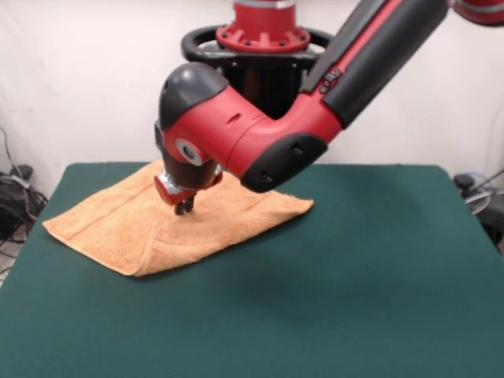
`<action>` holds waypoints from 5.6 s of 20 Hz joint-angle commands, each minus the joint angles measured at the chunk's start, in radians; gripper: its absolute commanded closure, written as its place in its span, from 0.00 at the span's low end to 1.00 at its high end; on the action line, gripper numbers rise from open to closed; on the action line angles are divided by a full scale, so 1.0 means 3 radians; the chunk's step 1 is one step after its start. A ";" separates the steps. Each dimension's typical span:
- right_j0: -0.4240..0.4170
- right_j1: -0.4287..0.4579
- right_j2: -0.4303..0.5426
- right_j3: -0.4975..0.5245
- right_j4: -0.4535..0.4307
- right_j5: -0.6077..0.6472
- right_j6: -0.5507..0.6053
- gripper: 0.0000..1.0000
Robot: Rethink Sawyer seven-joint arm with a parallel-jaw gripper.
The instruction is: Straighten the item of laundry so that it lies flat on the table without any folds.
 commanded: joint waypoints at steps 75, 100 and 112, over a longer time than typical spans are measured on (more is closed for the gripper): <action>-0.1103 -0.1027 0.1258 0.0018 0.0571 0.0436 -0.0182 1.00; -0.1546 -0.1330 0.1781 0.0184 0.0930 0.0453 -0.0922 1.00; -0.1846 -0.1557 0.2101 0.0381 0.1187 0.0286 -0.1376 1.00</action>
